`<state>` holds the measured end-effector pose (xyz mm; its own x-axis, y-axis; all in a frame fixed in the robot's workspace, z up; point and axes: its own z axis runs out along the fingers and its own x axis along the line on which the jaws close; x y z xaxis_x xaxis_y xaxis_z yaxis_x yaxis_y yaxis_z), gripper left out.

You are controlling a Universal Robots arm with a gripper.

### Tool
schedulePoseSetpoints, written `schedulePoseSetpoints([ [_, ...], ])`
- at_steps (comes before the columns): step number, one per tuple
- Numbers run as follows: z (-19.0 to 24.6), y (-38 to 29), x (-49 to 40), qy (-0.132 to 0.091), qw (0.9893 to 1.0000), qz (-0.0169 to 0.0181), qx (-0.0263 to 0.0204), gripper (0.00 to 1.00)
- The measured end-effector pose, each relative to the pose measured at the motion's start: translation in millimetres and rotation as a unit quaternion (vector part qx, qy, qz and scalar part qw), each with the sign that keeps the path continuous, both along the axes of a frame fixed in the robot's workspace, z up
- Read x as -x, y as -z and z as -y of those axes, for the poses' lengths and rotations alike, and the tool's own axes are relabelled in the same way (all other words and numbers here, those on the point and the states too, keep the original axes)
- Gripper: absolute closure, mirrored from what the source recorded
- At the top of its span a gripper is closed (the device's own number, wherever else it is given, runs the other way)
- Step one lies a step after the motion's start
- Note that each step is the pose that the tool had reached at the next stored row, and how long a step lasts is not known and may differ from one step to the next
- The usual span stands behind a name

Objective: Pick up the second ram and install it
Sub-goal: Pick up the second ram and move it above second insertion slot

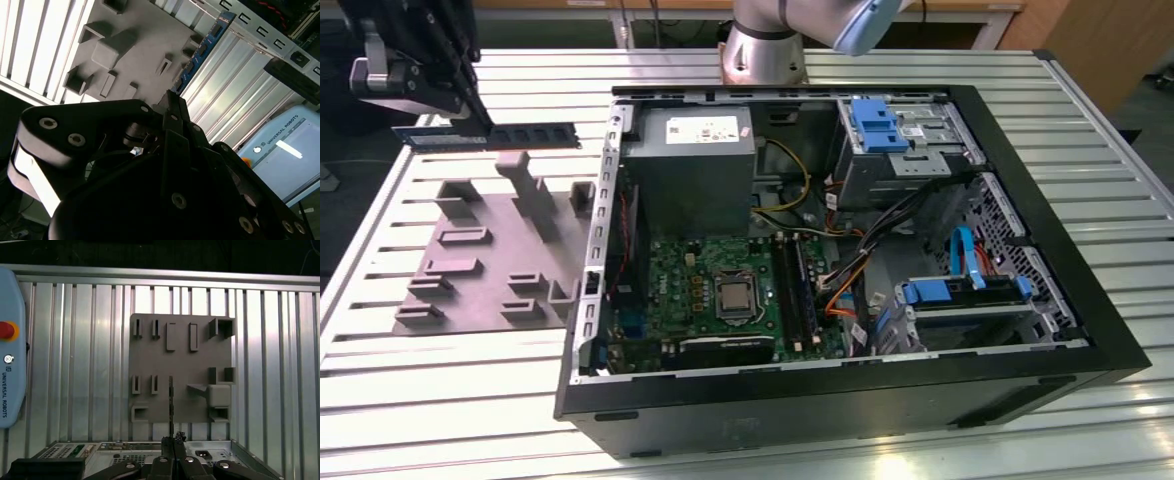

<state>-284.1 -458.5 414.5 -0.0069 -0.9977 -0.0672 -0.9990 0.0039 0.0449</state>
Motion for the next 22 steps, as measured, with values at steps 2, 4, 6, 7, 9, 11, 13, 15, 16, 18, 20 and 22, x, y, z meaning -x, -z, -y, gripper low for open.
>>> schedulePoseSetpoints([
  [2, 0.0, 0.0, -2.6, 0.0, 1.0, 0.0, 0.0, 0.88],
  [4, 0.0, 0.0, -5.1, 0.0, 1.0, 0.0, 0.0, 0.88],
  [6, 0.0, 0.0, -7.4, 0.0, 1.0, 0.0, 0.0, 0.88],
  [7, 0.0, 0.0, -8.5, 0.0, 1.0, 0.0, 0.0, 0.88],
  [9, 0.0, 0.0, -11.4, 0.0, 1.0, 0.0, 0.0, 0.88],
  [11, 0.0, 0.0, -14.3, 0.0, 1.0, 0.0, 0.0, 0.88],
  [13, 0.0, 0.0, -17.2, 0.0, 1.0, 0.0, 0.0, 0.88],
  [15, 0.0, 0.0, -20.2, 0.0, 1.0, 0.0, 0.0, 0.88],
  [16, 0.0, 0.0, -21.6, 0.0, 1.0, 0.0, 0.0, 0.88],
  [18, 0.0, 0.0, -24.4, 0.0, 1.0, 0.0, 0.0, 0.88],
  [20, 0.0, 0.0, -27.1, 0.0, 1.0, 0.0, 0.0, 0.88],
  [22, 0.0, 0.0, -30.1, 0.0, 1.0, 0.0, 0.0, 0.88],
])
